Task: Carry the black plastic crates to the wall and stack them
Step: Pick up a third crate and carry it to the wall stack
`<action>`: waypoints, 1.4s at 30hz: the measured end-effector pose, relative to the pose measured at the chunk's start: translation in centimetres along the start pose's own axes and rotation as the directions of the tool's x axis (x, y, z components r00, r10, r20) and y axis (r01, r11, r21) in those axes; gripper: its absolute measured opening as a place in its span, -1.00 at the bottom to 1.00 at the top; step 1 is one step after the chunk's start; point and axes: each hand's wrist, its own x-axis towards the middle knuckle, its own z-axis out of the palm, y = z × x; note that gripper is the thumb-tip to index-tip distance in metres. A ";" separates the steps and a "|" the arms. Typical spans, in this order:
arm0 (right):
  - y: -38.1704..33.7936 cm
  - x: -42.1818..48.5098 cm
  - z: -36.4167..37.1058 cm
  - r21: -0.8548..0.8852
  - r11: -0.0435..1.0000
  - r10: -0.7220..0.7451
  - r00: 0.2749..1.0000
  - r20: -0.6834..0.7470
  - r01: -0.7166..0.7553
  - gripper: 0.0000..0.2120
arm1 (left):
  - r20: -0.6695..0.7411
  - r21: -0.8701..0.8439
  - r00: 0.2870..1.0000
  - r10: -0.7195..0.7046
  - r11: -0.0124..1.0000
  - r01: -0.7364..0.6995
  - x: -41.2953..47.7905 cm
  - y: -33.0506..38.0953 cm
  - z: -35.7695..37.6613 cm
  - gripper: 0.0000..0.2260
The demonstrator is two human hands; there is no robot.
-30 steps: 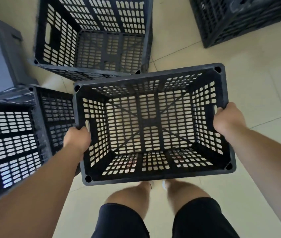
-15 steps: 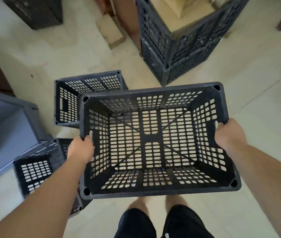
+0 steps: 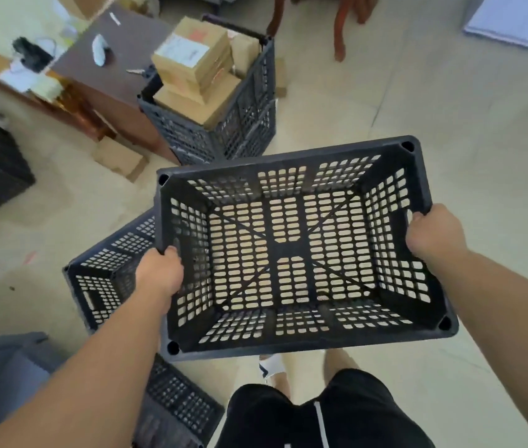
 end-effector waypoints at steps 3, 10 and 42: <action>4.0 -2.6 -3.0 0.064 0.992 0.109 0.993 -0.045 -0.106 -0.68 | 0.045 0.093 0.996 0.083 0.992 -0.087 -2.4 2.5 0.7 -0.63; 14.5 -6.9 -9.8 0.199 0.925 0.349 0.930 -0.115 -0.322 -0.69 | 0.188 0.164 0.956 0.224 0.953 -0.256 -10.1 8.9 5.4 -0.62; 57.9 -12.7 -32.7 0.561 0.199 0.980 0.172 -0.101 -0.804 -0.69 | 0.880 0.187 0.305 0.363 0.325 -0.927 -55.8 29.3 56.9 -0.70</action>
